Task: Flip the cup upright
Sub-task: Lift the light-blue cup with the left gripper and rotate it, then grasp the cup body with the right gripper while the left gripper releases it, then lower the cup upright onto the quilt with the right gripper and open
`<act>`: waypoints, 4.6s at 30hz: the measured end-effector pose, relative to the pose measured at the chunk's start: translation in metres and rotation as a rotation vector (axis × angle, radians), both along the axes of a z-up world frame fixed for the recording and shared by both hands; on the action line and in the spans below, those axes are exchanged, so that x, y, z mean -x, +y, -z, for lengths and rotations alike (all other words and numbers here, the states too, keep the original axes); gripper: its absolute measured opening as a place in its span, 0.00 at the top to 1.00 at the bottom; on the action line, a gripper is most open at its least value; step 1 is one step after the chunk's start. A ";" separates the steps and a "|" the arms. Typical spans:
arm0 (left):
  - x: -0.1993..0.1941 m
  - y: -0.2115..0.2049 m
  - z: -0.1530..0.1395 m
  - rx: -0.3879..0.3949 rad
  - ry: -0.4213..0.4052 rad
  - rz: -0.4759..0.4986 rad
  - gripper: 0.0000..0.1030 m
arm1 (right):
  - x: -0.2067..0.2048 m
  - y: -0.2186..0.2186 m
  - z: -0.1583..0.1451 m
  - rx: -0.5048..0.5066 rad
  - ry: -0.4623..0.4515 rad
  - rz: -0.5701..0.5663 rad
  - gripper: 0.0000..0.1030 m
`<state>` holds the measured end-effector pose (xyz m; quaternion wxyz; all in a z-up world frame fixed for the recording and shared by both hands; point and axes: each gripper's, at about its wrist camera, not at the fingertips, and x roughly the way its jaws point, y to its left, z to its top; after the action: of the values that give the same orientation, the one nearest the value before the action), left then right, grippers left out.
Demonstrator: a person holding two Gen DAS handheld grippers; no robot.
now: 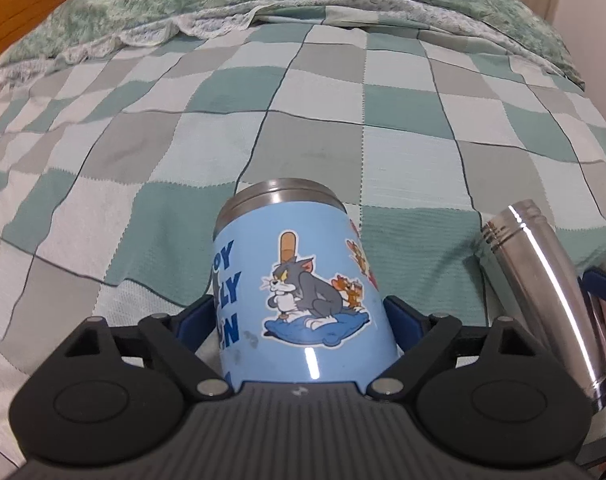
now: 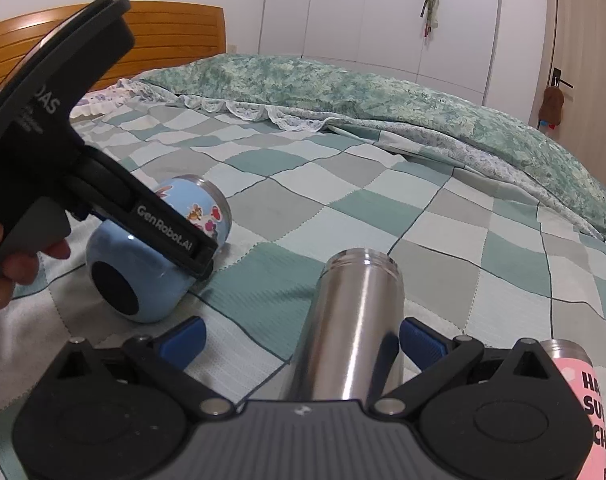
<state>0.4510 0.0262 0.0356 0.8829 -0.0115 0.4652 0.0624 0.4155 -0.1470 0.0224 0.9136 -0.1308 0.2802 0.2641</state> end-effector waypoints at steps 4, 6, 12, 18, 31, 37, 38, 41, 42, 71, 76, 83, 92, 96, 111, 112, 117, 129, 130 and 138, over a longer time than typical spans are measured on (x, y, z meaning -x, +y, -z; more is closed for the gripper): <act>0.009 -0.001 -0.001 0.001 -0.024 0.021 0.13 | 0.006 0.001 -0.003 0.001 -0.012 -0.005 0.00; 0.013 -0.003 -0.002 -0.004 -0.032 0.039 0.13 | 0.009 0.000 -0.005 -0.008 -0.010 -0.007 0.00; 0.031 -0.004 -0.011 -0.006 -0.049 0.085 0.14 | 0.023 -0.004 -0.012 -0.021 -0.012 -0.004 0.00; 0.066 -0.010 -0.029 -0.019 -0.070 0.126 0.14 | 0.053 -0.009 -0.023 -0.032 -0.013 0.003 0.00; 0.199 -0.021 -0.074 -0.014 -0.096 0.184 0.15 | 0.174 -0.026 -0.057 -0.058 -0.019 0.020 0.00; 0.256 -0.025 -0.076 -0.006 -0.073 0.191 0.15 | 0.229 -0.040 -0.055 -0.070 -0.004 0.026 0.00; 0.263 -0.027 -0.076 -0.004 -0.063 0.197 0.15 | 0.235 -0.042 -0.055 -0.074 0.001 0.029 0.00; 0.283 -0.032 -0.074 0.016 -0.028 0.215 0.15 | 0.257 -0.052 -0.054 -0.077 0.007 0.035 0.00; 0.288 -0.034 -0.073 0.019 -0.021 0.225 0.15 | 0.262 -0.055 -0.053 -0.077 0.008 0.036 0.00; 0.283 -0.032 -0.051 0.130 -0.075 0.316 0.00 | 0.274 -0.076 -0.034 -0.029 0.081 0.101 0.00; 0.300 0.005 -0.062 0.069 -0.175 0.278 0.00 | 0.277 -0.055 -0.048 -0.052 0.106 0.123 0.00; 0.311 0.056 -0.043 -0.036 -0.274 0.318 0.00 | 0.260 -0.008 -0.051 -0.114 0.208 0.233 0.00; 0.294 0.084 -0.016 -0.035 -0.272 0.471 0.00 | 0.226 0.038 -0.042 -0.118 0.333 0.411 0.00; 0.288 0.087 -0.009 -0.016 -0.274 0.502 0.00 | 0.212 0.049 -0.037 -0.101 0.370 0.461 0.00; 0.288 0.094 -0.004 0.003 -0.285 0.541 0.00 | 0.180 0.046 -0.026 -0.173 0.512 0.446 0.18; 0.289 0.095 -0.005 0.004 -0.289 0.536 0.00 | 0.185 0.044 -0.031 -0.195 0.485 0.437 0.18; 0.295 0.102 -0.013 0.004 -0.310 0.507 0.00 | 0.221 0.052 -0.059 -0.246 0.242 0.343 0.19; 0.308 0.109 -0.016 -0.012 -0.317 0.455 0.00 | 0.229 0.110 -0.056 -0.167 -0.068 0.188 0.19; 0.308 0.110 -0.015 -0.010 -0.313 0.453 0.00 | 0.227 0.111 -0.048 -0.156 -0.064 0.185 0.19; 0.312 0.112 -0.013 -0.007 -0.308 0.435 0.00 | 0.228 0.110 -0.030 -0.153 -0.077 0.164 0.18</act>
<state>0.1386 0.1379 0.0486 0.9360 0.0826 0.3165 -0.1298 0.1874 -0.0366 0.0524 0.9495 -0.0473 0.2338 0.2037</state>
